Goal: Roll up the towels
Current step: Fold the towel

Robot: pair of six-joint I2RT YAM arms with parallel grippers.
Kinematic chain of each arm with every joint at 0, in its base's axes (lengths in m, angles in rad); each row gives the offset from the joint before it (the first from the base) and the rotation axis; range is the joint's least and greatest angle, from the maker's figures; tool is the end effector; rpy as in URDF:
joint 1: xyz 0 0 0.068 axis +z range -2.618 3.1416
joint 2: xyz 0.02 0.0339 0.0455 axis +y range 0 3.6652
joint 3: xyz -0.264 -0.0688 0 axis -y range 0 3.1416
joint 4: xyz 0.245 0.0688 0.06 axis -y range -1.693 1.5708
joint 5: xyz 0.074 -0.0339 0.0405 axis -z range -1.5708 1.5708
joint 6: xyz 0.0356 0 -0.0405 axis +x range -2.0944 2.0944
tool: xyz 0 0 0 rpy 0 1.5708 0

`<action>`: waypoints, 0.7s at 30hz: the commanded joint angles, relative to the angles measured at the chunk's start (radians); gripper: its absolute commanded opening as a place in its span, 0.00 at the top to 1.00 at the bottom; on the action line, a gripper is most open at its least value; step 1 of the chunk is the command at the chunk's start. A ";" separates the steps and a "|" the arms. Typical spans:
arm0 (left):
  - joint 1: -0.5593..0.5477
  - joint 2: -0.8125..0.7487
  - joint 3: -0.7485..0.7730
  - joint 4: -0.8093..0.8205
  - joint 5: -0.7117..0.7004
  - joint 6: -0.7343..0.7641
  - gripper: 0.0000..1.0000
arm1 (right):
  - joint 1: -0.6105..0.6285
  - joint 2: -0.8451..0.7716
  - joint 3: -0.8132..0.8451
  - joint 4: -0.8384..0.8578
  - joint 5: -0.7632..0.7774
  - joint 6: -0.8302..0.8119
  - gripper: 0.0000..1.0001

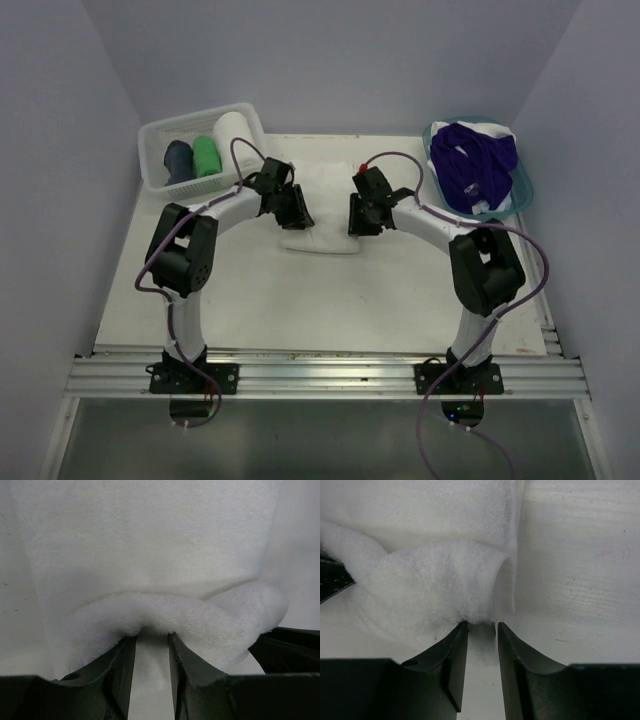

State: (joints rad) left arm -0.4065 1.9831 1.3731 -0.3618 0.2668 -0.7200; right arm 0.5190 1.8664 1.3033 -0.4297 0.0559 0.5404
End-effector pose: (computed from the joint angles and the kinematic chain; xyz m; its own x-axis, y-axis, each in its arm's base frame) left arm 0.3840 -0.1755 0.1747 -0.9118 -0.3000 -0.2803 -0.1108 0.8373 -0.5355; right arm 0.3448 0.1947 0.1943 -0.8648 0.0976 -0.4926 -0.0278 0.9701 0.2410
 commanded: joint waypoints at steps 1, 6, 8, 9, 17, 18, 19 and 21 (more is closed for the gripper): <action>0.006 0.022 0.070 -0.006 0.012 0.059 0.64 | -0.007 -0.095 0.023 -0.047 -0.024 -0.066 0.64; 0.006 0.026 0.066 -0.008 0.018 0.059 0.65 | -0.008 -0.096 0.050 -0.027 -0.028 -0.102 0.71; 0.006 0.025 0.066 -0.005 0.014 0.060 0.65 | -0.007 -0.054 0.103 -0.038 -0.047 -0.120 0.78; 0.006 0.025 0.067 -0.005 0.012 0.060 0.65 | -0.005 -0.040 0.122 -0.046 -0.047 -0.125 0.79; 0.006 0.048 0.101 -0.038 -0.001 0.074 0.66 | -0.005 0.137 0.341 -0.156 0.015 -0.158 0.84; 0.009 0.048 0.107 -0.048 -0.006 0.076 0.66 | -0.007 0.134 0.356 -0.200 0.063 -0.152 0.84; 0.011 0.046 0.107 -0.051 -0.005 0.076 0.66 | -0.008 0.119 0.343 -0.196 0.077 -0.149 0.84; 0.014 0.045 0.107 -0.052 -0.006 0.076 0.66 | -0.008 0.080 0.312 -0.204 0.120 -0.135 0.81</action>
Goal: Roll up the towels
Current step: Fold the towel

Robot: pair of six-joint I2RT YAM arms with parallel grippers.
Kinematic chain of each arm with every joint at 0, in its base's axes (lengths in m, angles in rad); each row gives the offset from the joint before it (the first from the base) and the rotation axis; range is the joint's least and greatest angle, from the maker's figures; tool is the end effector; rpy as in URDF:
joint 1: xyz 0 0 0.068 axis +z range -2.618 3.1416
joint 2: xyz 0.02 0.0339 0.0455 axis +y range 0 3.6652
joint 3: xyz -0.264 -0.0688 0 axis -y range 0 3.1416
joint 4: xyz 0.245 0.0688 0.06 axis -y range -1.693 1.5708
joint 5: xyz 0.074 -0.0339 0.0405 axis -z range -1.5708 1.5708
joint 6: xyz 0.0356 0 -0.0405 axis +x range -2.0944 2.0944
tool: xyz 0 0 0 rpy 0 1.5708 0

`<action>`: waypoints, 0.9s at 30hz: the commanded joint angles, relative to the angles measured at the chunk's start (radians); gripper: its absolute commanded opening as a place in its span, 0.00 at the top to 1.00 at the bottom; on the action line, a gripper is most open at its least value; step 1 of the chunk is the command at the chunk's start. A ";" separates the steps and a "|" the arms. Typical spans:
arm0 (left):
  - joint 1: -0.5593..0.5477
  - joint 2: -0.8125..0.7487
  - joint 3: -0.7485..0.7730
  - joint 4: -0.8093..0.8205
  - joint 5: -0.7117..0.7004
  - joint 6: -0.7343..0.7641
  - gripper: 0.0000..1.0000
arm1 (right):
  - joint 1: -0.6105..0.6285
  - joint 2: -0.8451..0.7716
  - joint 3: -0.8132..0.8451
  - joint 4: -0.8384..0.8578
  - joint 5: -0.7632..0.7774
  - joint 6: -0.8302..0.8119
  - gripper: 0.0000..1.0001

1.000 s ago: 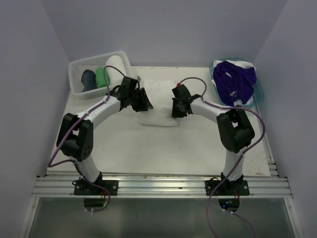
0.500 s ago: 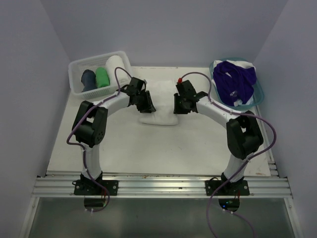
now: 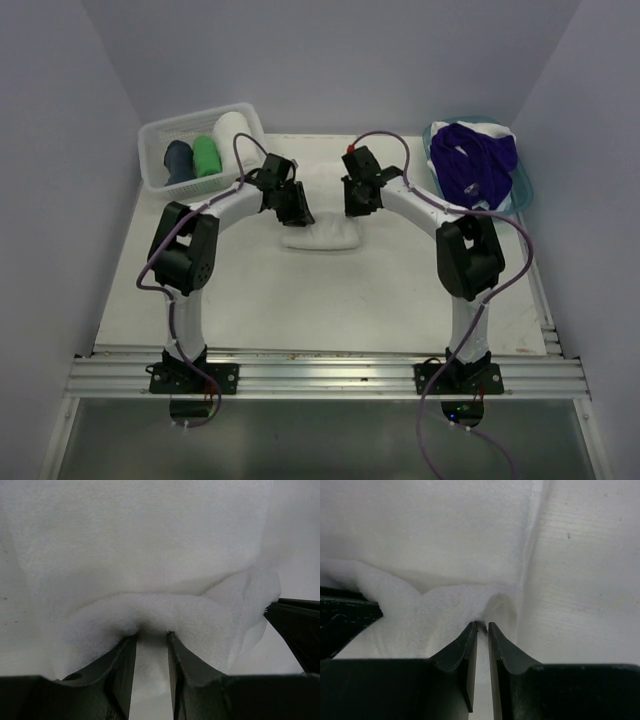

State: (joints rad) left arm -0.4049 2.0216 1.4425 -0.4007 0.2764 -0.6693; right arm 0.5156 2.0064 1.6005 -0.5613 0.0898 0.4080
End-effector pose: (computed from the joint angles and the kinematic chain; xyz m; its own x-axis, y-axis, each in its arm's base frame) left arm 0.3944 -0.1796 0.1774 -0.9204 -0.2549 -0.2964 -0.0667 0.8495 -0.5234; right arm 0.3864 0.2153 0.2211 -0.8347 -0.0189 -0.5503 -0.1259 0.9795 0.1574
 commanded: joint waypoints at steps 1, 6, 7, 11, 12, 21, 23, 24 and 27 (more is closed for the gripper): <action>0.012 0.003 0.038 -0.015 -0.016 0.025 0.66 | -0.003 -0.095 -0.020 -0.071 0.114 0.006 0.80; 0.018 0.000 0.032 -0.021 -0.014 0.031 0.66 | -0.003 -0.187 -0.096 -0.066 0.191 0.031 0.73; 0.020 0.000 0.033 -0.021 -0.014 0.031 0.66 | -0.003 -0.208 -0.105 -0.042 0.180 0.032 0.72; 0.025 0.000 0.033 -0.021 -0.008 0.031 0.66 | 0.006 -0.244 -0.108 -0.016 0.142 0.020 0.72; 0.026 0.000 0.035 -0.020 -0.006 0.031 0.66 | 0.011 -0.247 -0.111 0.013 0.127 0.009 0.72; 0.028 -0.001 0.036 -0.021 0.000 0.025 0.66 | 0.037 -0.069 -0.048 0.089 -0.050 -0.067 0.72; 0.028 -0.001 0.036 -0.023 0.003 0.028 0.66 | 0.034 -0.022 -0.021 0.090 -0.056 -0.074 0.72; 0.028 -0.001 0.036 -0.023 0.000 0.030 0.65 | 0.035 -0.002 -0.017 0.107 -0.044 -0.072 0.72; 0.029 0.005 0.036 -0.026 0.001 0.037 0.65 | 0.029 0.072 -0.011 0.117 0.019 -0.081 0.73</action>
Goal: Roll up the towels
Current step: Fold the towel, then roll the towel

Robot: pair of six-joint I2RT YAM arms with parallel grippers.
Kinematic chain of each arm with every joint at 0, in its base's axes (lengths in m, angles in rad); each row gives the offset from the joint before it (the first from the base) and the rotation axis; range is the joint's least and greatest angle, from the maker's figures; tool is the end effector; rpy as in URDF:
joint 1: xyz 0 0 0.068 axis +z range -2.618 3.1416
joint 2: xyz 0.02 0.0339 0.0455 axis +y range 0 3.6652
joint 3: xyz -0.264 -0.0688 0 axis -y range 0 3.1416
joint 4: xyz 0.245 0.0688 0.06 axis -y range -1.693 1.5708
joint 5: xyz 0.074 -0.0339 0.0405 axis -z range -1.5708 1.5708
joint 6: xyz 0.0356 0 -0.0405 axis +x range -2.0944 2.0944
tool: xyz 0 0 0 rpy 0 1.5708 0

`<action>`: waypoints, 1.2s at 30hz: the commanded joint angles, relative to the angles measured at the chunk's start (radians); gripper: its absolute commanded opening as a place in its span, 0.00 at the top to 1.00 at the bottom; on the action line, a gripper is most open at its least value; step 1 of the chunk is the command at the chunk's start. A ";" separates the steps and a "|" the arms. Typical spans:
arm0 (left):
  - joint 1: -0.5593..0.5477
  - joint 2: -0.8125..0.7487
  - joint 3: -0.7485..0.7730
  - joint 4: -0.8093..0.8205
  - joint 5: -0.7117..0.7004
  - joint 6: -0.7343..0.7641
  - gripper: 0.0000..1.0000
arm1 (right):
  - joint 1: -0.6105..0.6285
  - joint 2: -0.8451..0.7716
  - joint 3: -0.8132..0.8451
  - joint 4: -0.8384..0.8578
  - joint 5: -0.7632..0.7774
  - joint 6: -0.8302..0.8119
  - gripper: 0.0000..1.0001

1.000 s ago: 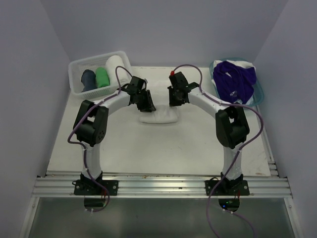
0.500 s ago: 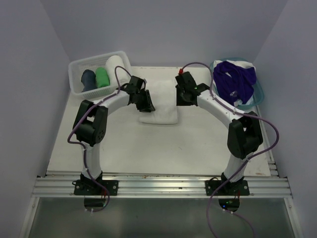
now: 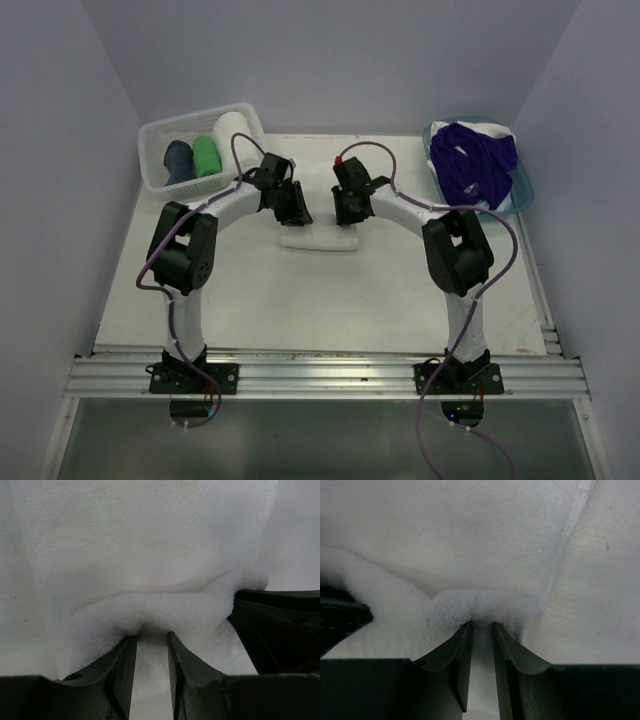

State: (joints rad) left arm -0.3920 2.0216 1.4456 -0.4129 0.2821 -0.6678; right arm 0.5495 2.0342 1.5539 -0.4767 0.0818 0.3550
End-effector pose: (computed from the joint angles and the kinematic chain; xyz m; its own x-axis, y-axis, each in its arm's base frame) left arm 0.3960 -0.1744 0.1776 -0.9210 -0.2629 -0.2875 -0.0790 0.8487 -0.5230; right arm 0.3819 0.2305 0.2002 -0.8206 -0.0963 -0.5633 -0.2081 0.9684 0.1376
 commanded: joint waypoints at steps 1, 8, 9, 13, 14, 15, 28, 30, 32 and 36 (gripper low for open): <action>0.016 0.008 0.035 -0.017 -0.004 0.039 0.65 | -0.008 0.060 0.028 0.035 0.032 -0.025 0.73; 0.021 -0.020 -0.020 -0.040 0.000 0.105 0.66 | 0.004 -0.049 -0.202 0.086 0.003 0.042 0.77; 0.021 -0.029 -0.036 -0.037 0.002 0.109 0.66 | 0.010 -0.075 -0.233 0.089 -0.005 0.058 0.78; 0.021 -0.098 -0.111 -0.012 0.046 0.119 0.66 | 0.085 -0.209 -0.443 0.101 -0.020 0.154 0.79; 0.019 -0.110 -0.141 -0.004 0.055 0.113 0.66 | 0.107 -0.238 -0.468 0.098 -0.017 0.166 0.79; 0.019 -0.142 -0.158 -0.003 0.061 0.108 0.66 | 0.130 -0.288 -0.512 0.087 -0.017 0.179 0.79; 0.002 -0.245 -0.363 0.075 0.114 0.106 0.66 | 0.311 -0.496 -0.560 0.026 -0.039 0.213 0.75; 0.002 -0.222 -0.338 0.068 0.133 0.135 0.66 | 0.310 -0.506 -0.517 0.001 -0.028 0.188 0.73; 0.002 -0.212 -0.314 0.046 0.134 0.165 0.66 | 0.311 -0.526 -0.497 -0.002 -0.001 0.179 0.71; 0.002 -0.202 -0.292 0.029 0.138 0.191 0.66 | 0.310 -0.502 -0.450 -0.002 0.061 0.159 0.70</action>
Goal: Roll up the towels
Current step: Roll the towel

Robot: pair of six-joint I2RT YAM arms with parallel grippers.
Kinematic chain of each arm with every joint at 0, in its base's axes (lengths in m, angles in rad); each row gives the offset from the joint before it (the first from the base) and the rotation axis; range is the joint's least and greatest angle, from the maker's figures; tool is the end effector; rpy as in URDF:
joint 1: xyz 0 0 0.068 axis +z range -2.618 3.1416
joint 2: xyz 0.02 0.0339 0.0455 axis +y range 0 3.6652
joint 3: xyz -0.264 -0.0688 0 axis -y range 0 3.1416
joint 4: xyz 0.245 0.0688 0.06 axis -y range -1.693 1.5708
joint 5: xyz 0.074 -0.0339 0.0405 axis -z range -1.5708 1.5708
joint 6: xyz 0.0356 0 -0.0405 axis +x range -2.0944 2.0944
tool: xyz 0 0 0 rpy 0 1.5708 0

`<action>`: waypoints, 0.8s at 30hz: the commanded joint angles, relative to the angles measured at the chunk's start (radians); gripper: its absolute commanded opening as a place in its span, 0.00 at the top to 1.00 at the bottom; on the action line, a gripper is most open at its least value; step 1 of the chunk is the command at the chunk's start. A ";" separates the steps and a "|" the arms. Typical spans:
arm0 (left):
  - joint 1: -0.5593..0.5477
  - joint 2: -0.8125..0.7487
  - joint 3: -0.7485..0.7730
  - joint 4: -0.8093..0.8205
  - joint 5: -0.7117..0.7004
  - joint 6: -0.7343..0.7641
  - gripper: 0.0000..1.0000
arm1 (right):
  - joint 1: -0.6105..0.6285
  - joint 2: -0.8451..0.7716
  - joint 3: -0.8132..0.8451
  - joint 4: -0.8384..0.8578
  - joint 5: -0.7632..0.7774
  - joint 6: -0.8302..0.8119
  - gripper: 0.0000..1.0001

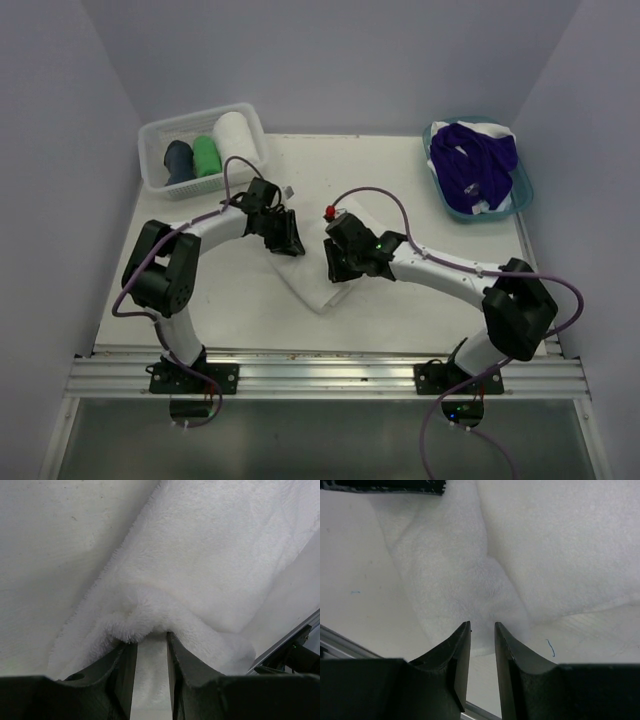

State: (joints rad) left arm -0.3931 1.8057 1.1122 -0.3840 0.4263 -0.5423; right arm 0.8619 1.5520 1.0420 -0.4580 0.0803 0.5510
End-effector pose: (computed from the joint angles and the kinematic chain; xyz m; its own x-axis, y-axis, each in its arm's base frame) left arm 0.3256 -0.1510 0.1661 -0.9702 -0.1064 -0.2176 0.0337 0.8303 -0.5563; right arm 0.2106 0.2412 0.2200 -0.8375 -0.1750 -0.5176 -0.3387 0.9096 0.2405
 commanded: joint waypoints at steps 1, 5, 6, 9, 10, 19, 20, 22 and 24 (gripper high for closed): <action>0.003 0.014 0.043 -0.001 -0.001 0.068 0.66 | -0.004 -0.004 0.067 -0.019 0.067 -0.037 0.70; 0.003 0.017 0.060 -0.012 0.000 0.073 0.67 | -0.004 0.085 0.044 0.033 0.059 -0.031 0.72; 0.003 0.018 0.063 -0.013 -0.001 0.073 0.66 | -0.003 0.124 0.035 0.047 0.059 -0.028 0.72; 0.003 0.020 0.074 -0.027 0.000 0.079 0.66 | -0.001 0.148 0.055 -0.002 0.038 -0.022 0.75; 0.003 0.020 0.074 -0.029 -0.003 0.084 0.66 | -0.003 0.116 0.055 -0.002 0.036 -0.025 0.75; 0.003 0.014 0.072 -0.032 -0.001 0.084 0.67 | 0.055 0.011 0.190 -0.117 0.116 -0.115 0.67; 0.003 0.009 0.071 -0.032 -0.001 0.082 0.67 | 0.069 0.026 0.199 -0.123 0.130 -0.129 0.63; 0.003 0.006 0.069 -0.029 0.000 0.081 0.67 | 0.118 0.045 0.204 -0.108 0.156 -0.186 0.58; 0.003 0.004 0.072 -0.032 -0.001 0.081 0.67 | 0.185 0.080 0.216 -0.100 0.183 -0.258 0.53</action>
State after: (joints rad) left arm -0.3931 1.8191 1.1542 -0.4126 0.4282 -0.4858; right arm 0.9634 1.5929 1.2266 -0.5304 0.1997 0.4187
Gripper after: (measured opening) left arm 0.336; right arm 0.453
